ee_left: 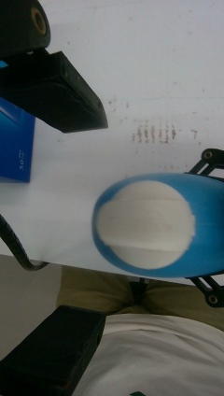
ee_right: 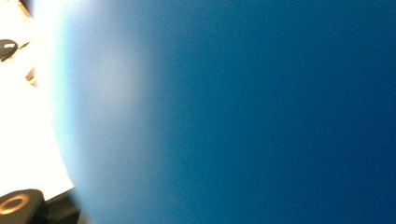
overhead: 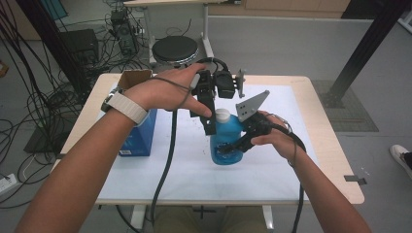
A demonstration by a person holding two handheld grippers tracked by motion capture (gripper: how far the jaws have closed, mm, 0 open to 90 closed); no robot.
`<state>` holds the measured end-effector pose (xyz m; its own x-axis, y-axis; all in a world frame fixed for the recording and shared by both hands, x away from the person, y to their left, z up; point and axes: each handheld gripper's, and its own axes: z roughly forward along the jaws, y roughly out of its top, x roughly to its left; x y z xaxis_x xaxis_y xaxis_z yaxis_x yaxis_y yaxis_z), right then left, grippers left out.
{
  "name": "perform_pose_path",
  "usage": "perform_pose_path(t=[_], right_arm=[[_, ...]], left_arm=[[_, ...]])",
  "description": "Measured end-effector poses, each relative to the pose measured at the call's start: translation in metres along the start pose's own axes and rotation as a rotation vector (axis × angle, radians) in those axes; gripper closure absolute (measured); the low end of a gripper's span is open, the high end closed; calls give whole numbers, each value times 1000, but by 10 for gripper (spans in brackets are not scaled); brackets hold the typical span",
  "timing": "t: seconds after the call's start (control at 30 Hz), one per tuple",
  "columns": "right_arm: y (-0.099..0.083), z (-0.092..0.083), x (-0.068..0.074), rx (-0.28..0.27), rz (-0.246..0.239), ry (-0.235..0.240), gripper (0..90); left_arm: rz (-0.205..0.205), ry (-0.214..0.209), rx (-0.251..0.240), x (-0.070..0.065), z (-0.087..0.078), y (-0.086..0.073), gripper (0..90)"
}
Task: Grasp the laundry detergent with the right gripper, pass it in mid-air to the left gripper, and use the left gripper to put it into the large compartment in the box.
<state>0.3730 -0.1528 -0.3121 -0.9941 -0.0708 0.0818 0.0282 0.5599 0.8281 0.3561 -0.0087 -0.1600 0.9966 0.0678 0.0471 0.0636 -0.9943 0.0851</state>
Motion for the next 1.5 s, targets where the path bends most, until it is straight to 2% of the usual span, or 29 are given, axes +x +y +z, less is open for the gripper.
perform_pose_path(t=[0.37, 0.47, 1.5], right_arm=[[9, 5, 0, -18, -14, 26, 433], [9, 5, -1, -19, -12, 25, 434], [9, 6, -3, -17, -17, 15, 432]], left_arm=[[6, -3, 10, 1, 1, 7, 82], [-5, -4, 3, 1, 1, 7, 82], [-15, 12, -6, 4, 2, 2, 82]])
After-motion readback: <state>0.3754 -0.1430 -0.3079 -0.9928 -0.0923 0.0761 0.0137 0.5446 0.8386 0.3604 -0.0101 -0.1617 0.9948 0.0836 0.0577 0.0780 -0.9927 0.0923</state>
